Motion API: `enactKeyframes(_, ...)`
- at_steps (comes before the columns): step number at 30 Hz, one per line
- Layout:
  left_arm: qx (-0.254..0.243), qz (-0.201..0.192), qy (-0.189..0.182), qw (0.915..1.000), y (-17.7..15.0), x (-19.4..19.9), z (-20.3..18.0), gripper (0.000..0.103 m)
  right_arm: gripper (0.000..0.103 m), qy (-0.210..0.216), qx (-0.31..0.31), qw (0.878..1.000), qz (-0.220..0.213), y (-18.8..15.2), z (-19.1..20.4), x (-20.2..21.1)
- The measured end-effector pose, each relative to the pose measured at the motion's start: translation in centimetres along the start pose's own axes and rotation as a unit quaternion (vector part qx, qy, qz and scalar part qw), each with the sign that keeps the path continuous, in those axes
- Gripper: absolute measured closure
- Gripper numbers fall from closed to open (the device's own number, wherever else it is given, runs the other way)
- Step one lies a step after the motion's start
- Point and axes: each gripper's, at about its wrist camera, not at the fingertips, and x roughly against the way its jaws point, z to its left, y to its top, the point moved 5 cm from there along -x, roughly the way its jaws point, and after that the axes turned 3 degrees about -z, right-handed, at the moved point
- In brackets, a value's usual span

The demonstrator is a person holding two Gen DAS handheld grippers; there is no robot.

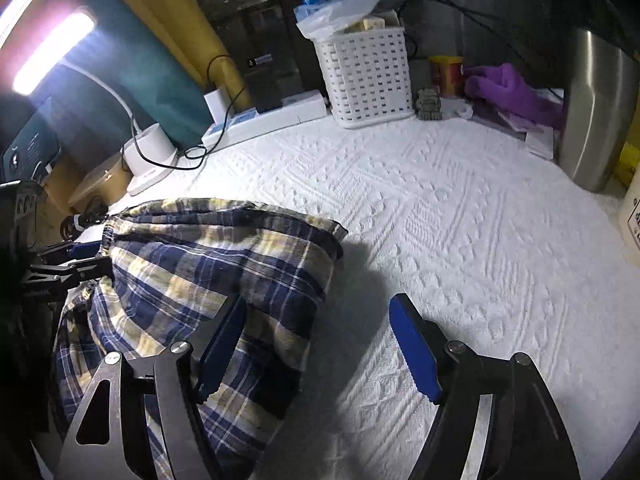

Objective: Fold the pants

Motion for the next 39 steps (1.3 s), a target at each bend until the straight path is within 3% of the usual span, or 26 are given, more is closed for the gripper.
enactKeyframes(2,0.018,0.006,-0.032,0.9993,0.1,-0.6,0.0,0.034,0.028,0.005,-0.001,1.000,0.003,0.0,0.0,-0.3)
enactKeyframes(5,0.021,0.003,-0.039,0.9990,0.1,-1.1,0.0,0.034,0.028,0.010,0.000,1.000,0.002,0.3,0.1,-0.6)
enactKeyframes(12,0.001,0.003,-0.032,0.9995,0.5,-1.8,-0.4,0.034,0.028,0.016,0.005,1.000,0.002,1.1,0.7,-1.7)
enactKeyframes(16,-0.030,-0.014,-0.005,0.9994,0.0,-1.9,-1.5,0.035,0.028,0.022,0.006,1.000,0.002,1.2,1.0,-2.1)
enactKeyframes(23,-0.035,-0.022,-0.026,0.9988,-0.2,-2.0,-2.2,0.066,0.028,0.035,0.020,0.999,0.007,1.3,2.1,-2.5)
enactKeyframes(32,-0.058,-0.030,-0.013,0.9978,-0.1,-1.5,-3.4,0.075,0.028,0.040,0.026,0.999,0.009,1.4,2.5,-2.8)
enactKeyframes(35,-0.069,-0.019,0.002,0.9974,-0.1,-1.6,-3.1,0.068,0.028,0.039,0.027,0.999,0.010,1.4,2.4,-2.8)
enactKeyframes(37,-0.072,-0.014,0.024,0.9970,-0.2,-1.8,-2.8,0.048,0.028,0.039,0.028,0.999,0.010,1.4,2.4,-2.8)
enactKeyframes(38,-0.071,-0.014,0.047,0.9962,-0.1,-1.9,-2.3,0.026,0.028,0.039,0.028,0.999,0.011,1.4,2.5,-2.8)
enactKeyframes(39,-0.067,-0.014,0.073,0.9950,-0.2,-2.0,-1.7,0.013,0.028,0.039,0.028,0.999,0.011,1.4,2.5,-2.8)
